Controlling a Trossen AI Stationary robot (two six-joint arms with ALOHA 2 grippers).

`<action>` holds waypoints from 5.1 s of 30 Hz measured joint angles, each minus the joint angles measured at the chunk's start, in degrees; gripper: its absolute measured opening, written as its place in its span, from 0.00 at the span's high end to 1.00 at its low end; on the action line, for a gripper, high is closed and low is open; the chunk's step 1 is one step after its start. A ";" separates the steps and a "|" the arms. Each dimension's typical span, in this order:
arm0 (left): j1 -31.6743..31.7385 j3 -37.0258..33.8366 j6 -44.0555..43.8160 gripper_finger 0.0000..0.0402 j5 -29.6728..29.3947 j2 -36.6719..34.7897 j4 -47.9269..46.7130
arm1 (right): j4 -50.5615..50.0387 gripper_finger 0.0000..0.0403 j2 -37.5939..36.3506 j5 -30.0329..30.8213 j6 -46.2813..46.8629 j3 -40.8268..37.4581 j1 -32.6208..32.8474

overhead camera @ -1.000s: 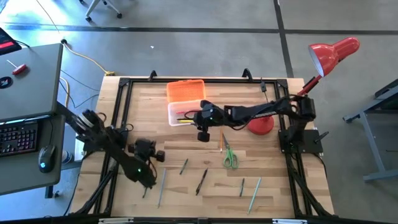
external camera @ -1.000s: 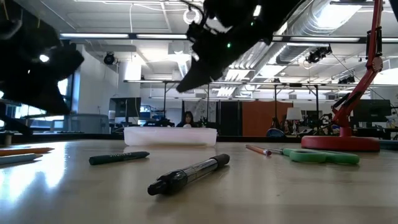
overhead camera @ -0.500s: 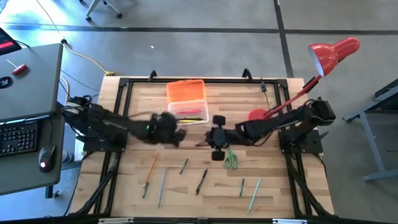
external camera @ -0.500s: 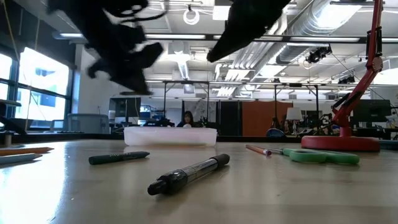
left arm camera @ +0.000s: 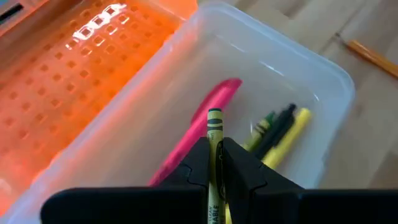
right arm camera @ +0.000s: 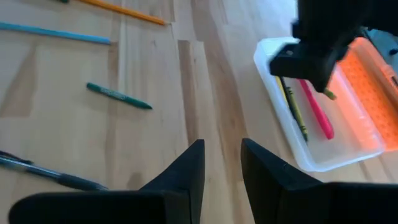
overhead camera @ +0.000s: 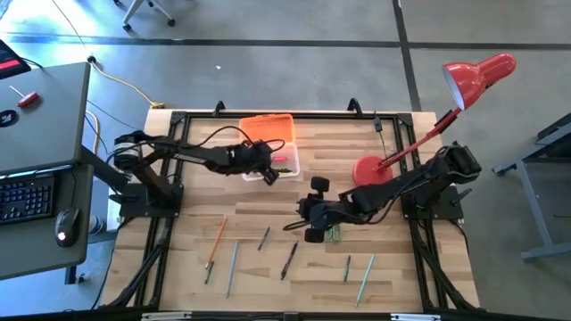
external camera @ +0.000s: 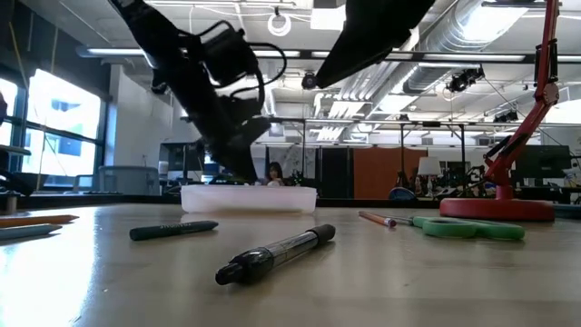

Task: Pick & place school supplies into a supply box
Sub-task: Put the green crayon into the orange supply box, then put the bottom orange pencil into the orange supply box

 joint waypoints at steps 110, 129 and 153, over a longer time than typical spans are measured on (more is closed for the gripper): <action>-61.22 -15.98 -89.52 0.98 -28.28 0.93 -23.92 | 54.54 0.79 11.28 -24.42 -17.12 -15.85 -4.22; -47.30 -15.99 -70.97 0.87 -29.58 1.00 -12.65 | 54.53 0.79 11.28 -24.42 -18.17 -15.85 -4.26; -42.58 -15.75 -67.87 0.71 -29.32 6.05 -6.19 | 53.35 0.79 11.24 -24.36 -18.97 -15.86 -4.34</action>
